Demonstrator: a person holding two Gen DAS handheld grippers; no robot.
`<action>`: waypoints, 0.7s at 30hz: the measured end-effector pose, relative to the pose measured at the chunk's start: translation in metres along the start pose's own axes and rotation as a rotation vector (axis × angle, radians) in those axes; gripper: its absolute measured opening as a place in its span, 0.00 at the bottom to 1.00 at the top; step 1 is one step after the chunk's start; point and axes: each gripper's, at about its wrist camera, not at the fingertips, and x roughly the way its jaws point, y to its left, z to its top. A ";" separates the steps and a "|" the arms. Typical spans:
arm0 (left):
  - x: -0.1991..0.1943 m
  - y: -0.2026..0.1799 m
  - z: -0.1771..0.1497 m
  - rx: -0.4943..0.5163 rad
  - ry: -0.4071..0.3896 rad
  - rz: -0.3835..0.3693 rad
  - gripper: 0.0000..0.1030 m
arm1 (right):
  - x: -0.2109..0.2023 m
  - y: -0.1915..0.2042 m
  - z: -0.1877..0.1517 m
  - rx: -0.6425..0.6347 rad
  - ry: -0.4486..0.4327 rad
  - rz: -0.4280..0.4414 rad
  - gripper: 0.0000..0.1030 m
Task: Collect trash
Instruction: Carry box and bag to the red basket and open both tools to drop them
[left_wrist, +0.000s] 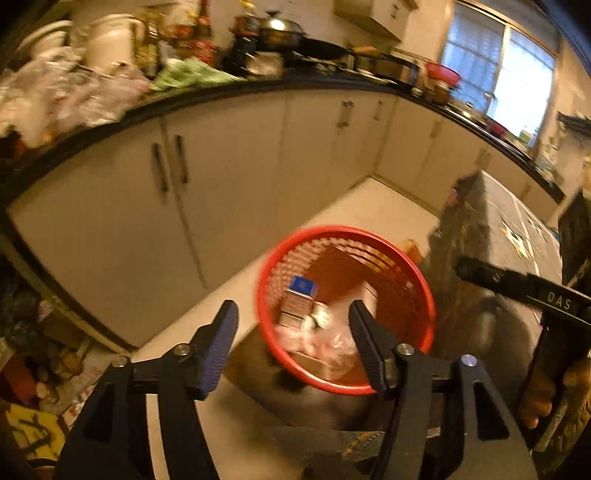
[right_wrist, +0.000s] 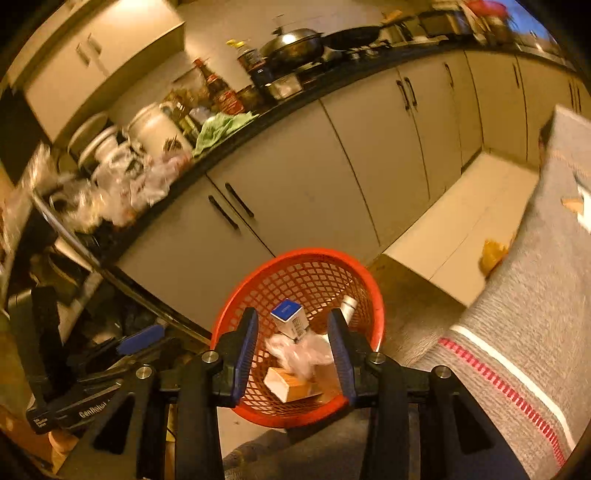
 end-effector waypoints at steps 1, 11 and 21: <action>-0.004 0.003 0.001 -0.012 -0.011 0.018 0.64 | 0.000 -0.007 0.000 0.037 0.006 0.031 0.41; -0.019 -0.001 0.011 -0.053 -0.055 0.148 0.64 | -0.005 -0.024 0.001 0.124 0.018 0.167 0.43; -0.021 -0.002 0.016 -0.038 -0.083 0.168 0.65 | -0.011 -0.017 0.004 0.079 -0.006 0.097 0.44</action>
